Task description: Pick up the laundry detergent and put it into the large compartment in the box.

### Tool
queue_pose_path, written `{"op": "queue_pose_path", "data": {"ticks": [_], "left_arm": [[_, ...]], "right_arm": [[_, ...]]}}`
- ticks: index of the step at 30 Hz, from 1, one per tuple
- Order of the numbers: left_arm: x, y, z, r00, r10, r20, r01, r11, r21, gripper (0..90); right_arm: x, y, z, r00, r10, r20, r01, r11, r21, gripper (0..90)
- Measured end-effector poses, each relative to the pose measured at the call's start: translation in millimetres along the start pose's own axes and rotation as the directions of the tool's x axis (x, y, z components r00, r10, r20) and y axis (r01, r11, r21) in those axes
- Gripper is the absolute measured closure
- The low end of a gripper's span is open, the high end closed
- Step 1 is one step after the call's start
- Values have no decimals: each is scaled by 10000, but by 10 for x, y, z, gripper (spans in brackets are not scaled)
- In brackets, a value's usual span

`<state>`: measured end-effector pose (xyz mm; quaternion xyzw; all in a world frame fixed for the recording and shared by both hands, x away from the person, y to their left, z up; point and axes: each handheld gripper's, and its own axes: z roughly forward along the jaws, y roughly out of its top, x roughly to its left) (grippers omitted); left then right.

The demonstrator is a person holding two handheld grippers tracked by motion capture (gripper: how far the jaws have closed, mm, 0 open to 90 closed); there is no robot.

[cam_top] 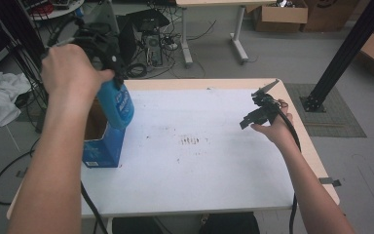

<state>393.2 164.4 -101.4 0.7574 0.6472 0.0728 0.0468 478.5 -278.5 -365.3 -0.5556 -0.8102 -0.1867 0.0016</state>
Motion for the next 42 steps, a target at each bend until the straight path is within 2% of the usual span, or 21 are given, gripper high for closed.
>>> {"op": "queue_pose_path", "data": {"ticks": [3, 4, 5, 9, 13, 17, 21, 28, 30, 33, 34, 35, 39, 40, 42], "left_arm": [[150, -10, -46, 9992, -360, -175, 359, 9993, -62, 382], [150, -10, -46, 9992, -360, -175, 359, 9993, -62, 382], [275, -23, -64, 9974, -666, -278, 664, 9978, -70, 382], [475, -50, -46, 9923, -1149, -469, 1144, 9934, -128, 382], [612, -73, 12, 9868, -1486, -645, 1483, 9889, -93, 382], [688, -90, 70, 9843, -1643, -647, 1643, 9864, -52, 382], [716, -91, 143, 9837, -1706, -572, 1707, 9853, -37, 382], [698, -68, 355, 9859, -1585, -535, 1598, 9869, 204, 382], [697, -63, 406, 9862, -1575, -503, 1588, 9870, 250, 382], [677, -43, 588, 9876, -1481, -525, 1509, 9870, 544, 382], [677, -43, 588, 9876, -1481, -525, 1509, 9870, 544, 382], [674, -33, 678, 9884, -1419, -542, 1453, 9872, 650, 382], [673, -24, 842, 9890, -1370, -559, 1411, 9869, 777, 383], [673, -24, 842, 9890, -1370, -559, 1411, 9869, 777, 382], [673, -22, 972, 9894, -1324, -594, 1374, 9863, 908, 382]], "right_arm": [[2, 0, -2, 10000, 6, -4, -6, 10000, -4, 156], [2, 0, -2, 10000, 6, -4, -6, 10000, -4, 156], [-10, -1, 0, 10000, 31, 6, -31, 10000, 8, 157], [-36, -5, -5, 9999, 128, 38, -128, 9999, 15, 157], [-48, -8, -8, 9998, 166, 50, -166, 9999, 41, 157], [-60, -9, -13, 9998, 204, 79, -204, 9998, 9, 157], [-62, -9, -6, 9995, 277, 120, -278, 9996, 36, 156], [-47, -15, 22, 9995, 267, 193, -271, 9995, 162, 156], [-52, -16, 27, 9997, 103, 227, -107, 9998, 195, 156], [-52, -17, 34, 9997, 128, 221, -132, 9997, 186, 157], [-53, -18, 35, 9996, 140, 236, -145, 9997, 189, 156], [-54, -20, 38, 9996, 172, 233, -177, 9997, 185, 157], [-53, -29, 53, 9995, 238, 228, -243, 9995, 211, 157], [-65, -33, 55, 9996, 96, 264, -102, 9997, 243, 157], [-63, -38, 60, 9994, 197, 271, -205, 9993, 299, 157]]}}
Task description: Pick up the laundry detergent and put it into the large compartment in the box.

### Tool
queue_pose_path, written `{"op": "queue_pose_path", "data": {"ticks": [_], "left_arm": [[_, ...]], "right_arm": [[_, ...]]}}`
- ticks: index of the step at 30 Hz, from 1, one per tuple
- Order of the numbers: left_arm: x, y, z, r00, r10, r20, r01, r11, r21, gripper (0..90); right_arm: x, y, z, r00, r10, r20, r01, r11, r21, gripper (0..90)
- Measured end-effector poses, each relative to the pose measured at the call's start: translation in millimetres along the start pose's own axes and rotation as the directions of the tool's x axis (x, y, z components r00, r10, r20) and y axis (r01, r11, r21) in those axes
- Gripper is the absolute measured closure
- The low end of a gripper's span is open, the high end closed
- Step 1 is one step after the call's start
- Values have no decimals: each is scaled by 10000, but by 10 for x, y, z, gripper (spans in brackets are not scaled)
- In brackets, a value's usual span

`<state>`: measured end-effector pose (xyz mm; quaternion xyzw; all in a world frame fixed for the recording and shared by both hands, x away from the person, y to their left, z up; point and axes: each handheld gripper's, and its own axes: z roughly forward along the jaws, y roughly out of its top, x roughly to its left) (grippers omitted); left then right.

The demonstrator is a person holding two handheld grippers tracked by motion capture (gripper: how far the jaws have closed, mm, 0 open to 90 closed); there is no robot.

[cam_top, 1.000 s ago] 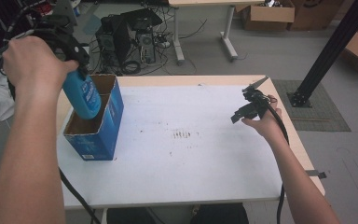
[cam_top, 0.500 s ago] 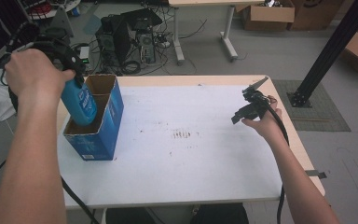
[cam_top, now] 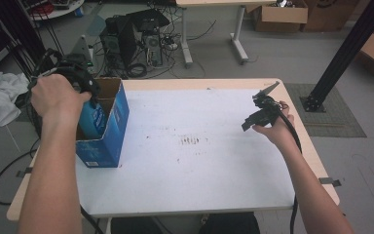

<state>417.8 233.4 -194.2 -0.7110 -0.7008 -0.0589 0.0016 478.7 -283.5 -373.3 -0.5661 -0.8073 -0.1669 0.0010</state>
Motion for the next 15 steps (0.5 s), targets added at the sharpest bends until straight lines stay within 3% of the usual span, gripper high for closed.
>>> {"op": "queue_pose_path", "data": {"ticks": [15], "left_arm": [[-17, 6, 547, 10000, 52, -56, -49, 9988, 493, 382]], "right_arm": [[-15, -21, 10, 10000, -20, 44, 20, 10000, 14, 156]]}}
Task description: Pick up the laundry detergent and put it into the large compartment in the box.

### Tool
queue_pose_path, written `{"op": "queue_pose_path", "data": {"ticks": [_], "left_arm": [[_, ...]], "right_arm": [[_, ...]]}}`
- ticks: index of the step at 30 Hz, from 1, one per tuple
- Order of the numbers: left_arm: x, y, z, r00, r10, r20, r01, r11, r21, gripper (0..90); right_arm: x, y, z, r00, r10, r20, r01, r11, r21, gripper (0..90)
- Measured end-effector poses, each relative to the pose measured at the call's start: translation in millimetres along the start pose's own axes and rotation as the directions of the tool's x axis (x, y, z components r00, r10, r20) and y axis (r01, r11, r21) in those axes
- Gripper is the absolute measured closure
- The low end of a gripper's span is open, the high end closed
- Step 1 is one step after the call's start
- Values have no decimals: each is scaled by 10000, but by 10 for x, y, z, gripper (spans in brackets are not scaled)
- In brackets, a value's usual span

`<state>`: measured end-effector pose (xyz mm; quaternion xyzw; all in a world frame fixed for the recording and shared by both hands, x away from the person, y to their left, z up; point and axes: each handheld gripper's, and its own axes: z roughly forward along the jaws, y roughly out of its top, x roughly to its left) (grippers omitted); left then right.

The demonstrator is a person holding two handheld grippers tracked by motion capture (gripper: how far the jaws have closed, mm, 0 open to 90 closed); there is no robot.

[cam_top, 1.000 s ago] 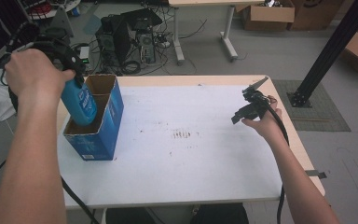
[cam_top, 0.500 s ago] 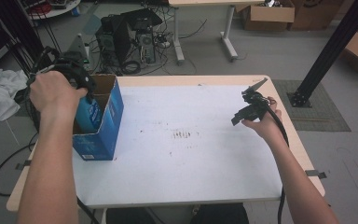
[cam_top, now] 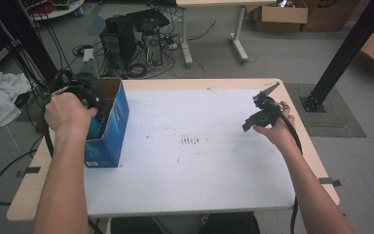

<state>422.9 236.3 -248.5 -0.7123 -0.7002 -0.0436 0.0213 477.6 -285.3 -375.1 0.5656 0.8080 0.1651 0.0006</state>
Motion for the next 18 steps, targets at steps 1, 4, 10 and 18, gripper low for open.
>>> {"op": "queue_pose_path", "data": {"ticks": [1, 4, 10, 18], "left_arm": [[-2, 1, 24, 10000, 28, -17, -28, 10000, 37, 382], [-9, 3, 79, 9999, 66, -101, -65, 9999, 80, 382], [-5, -2, 185, 10000, 71, 6, -71, 9997, 220, 382], [-1, -15, 288, 10000, 69, 32, -70, 9996, 265, 383]], "right_arm": [[1, 0, -2, 10000, 20, -2, -20, 10000, -8, 156], [-5, -2, -4, 10000, 15, 34, -14, 10000, -24, 156], [-2, -9, 0, 10000, 6, 80, -7, 10000, 24, 157], [12, -13, 10, 9999, -17, 113, 17, 10000, 57, 156]]}}
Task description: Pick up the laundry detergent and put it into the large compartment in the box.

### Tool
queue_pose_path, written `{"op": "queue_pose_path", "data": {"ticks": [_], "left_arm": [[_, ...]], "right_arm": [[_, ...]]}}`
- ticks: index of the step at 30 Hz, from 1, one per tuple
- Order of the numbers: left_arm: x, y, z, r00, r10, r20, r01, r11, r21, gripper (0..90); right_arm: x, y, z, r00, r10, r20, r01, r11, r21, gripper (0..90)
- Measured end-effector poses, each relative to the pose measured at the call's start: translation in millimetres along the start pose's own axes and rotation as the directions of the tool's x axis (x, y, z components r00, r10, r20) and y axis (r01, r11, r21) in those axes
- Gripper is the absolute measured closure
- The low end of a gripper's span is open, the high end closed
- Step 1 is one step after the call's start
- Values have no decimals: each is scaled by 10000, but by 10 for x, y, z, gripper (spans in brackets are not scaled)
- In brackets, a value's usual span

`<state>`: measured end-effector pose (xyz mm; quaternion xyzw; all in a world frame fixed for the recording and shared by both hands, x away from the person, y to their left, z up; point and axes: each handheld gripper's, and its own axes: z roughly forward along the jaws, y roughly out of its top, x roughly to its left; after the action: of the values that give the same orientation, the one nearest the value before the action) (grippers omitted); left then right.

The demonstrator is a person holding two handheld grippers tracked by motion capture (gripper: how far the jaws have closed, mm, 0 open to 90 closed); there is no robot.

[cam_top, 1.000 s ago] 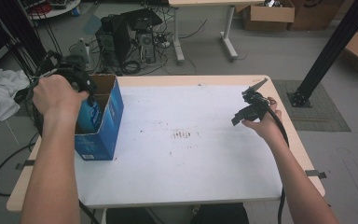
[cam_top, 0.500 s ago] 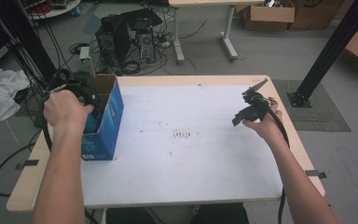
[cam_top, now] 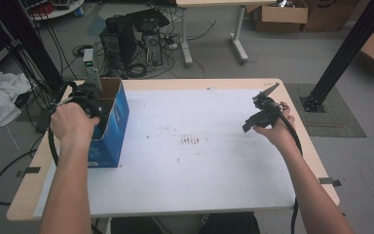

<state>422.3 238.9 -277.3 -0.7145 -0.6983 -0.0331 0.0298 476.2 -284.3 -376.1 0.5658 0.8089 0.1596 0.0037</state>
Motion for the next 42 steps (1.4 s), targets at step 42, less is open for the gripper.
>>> {"op": "queue_pose_path", "data": {"ticks": [42], "left_arm": [[19, -25, 47, 9999, -73, 122, 77, 9994, -331, 328]], "right_arm": [[-7, -8, 5, 10000, 42, -51, -42, 10000, 58, 156]]}}
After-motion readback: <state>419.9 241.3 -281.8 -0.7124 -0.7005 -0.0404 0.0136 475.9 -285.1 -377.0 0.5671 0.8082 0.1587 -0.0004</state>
